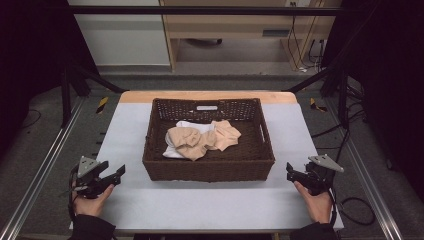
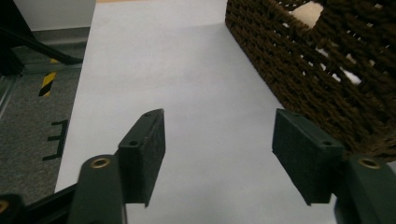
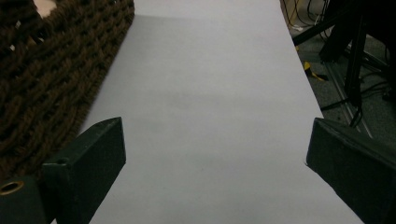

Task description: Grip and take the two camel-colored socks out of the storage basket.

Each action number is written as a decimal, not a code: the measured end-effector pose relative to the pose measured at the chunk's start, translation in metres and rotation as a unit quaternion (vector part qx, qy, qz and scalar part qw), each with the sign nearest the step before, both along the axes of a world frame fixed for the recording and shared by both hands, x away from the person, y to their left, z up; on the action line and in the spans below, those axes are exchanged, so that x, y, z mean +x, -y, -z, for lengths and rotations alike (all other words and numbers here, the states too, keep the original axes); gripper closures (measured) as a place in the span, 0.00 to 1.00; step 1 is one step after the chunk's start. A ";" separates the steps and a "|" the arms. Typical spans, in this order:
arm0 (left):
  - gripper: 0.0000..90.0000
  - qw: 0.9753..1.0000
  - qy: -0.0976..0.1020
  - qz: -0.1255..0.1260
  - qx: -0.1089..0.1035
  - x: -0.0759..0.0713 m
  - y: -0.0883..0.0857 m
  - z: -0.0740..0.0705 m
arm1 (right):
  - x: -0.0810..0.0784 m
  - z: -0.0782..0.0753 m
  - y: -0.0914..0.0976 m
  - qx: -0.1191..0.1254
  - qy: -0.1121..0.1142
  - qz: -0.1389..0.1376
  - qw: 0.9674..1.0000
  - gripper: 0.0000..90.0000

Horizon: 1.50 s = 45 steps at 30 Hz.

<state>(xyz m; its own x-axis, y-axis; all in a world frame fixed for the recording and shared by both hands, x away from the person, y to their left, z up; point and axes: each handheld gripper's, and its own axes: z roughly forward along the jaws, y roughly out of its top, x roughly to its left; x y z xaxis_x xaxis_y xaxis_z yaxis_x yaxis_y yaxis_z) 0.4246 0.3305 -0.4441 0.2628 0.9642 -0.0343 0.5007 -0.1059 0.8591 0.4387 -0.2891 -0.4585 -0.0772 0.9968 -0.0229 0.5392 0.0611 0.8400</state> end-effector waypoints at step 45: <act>0.43 0.993 0.094 0.040 -0.053 0.026 0.033 -0.088 | -0.001 -0.001 -0.003 0.014 0.019 -0.002 1.000 0.04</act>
